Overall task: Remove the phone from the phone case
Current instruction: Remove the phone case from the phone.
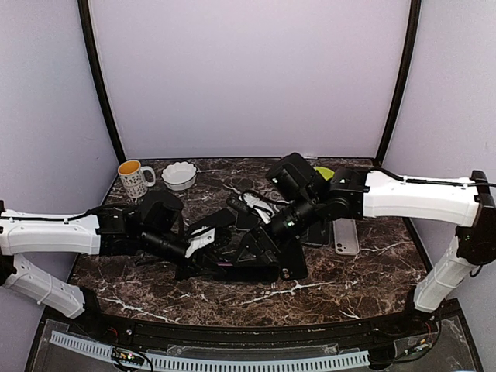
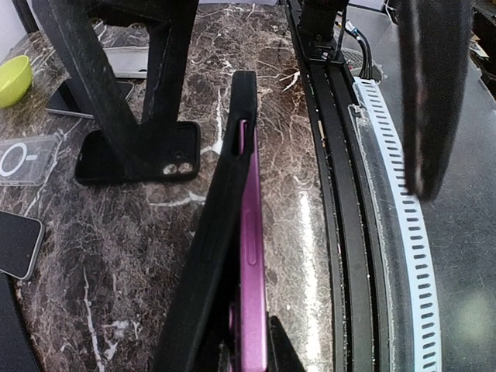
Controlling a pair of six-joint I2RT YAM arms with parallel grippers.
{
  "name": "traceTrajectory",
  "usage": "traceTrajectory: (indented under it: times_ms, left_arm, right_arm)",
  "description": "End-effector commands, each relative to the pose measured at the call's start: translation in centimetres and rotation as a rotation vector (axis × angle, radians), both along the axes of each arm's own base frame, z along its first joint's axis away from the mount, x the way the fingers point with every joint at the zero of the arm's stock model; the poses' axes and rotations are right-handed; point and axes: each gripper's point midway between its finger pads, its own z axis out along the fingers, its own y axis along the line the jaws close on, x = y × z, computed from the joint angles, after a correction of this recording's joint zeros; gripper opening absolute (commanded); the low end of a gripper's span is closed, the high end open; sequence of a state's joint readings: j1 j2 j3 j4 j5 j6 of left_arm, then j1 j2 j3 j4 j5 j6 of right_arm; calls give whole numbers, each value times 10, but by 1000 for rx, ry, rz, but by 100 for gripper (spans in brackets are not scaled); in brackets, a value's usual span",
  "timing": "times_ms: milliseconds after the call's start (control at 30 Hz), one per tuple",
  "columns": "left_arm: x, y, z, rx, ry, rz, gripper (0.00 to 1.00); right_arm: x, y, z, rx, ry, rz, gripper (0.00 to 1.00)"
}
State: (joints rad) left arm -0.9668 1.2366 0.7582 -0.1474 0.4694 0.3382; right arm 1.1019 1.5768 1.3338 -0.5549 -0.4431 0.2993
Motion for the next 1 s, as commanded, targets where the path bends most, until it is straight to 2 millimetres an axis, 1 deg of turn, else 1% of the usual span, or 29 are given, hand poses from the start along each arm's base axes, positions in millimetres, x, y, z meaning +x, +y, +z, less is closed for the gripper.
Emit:
traceTrajectory:
  times_ms: [0,133,333,567,667,833,900,967]
  left_arm:
    - [-4,-13,32,-96,3,-37,0]
    - [-7,-12,34,-108,-10,-61,0]
    - [-12,-9,37,-123,-35,-89,0]
    - [-13,-9,36,-122,-47,-102,0]
    - [-15,-8,37,-125,-51,-114,0]
    - [-16,-7,37,-125,-59,-123,0]
    - [-17,-7,38,-127,-63,-127,0]
    - [-16,-7,38,-126,-67,-124,0]
  right_arm:
    - [-1,17,3,26,17,27,80]
    - [3,23,-5,13,19,24,73]
    - [5,30,-16,2,36,29,60]
    - [3,31,-28,-22,57,37,49]
    - [5,32,-25,-11,55,29,49]
    - [6,35,-11,56,93,28,56]
    - [7,35,-11,57,103,20,57]
    - [9,34,-13,62,114,8,55]
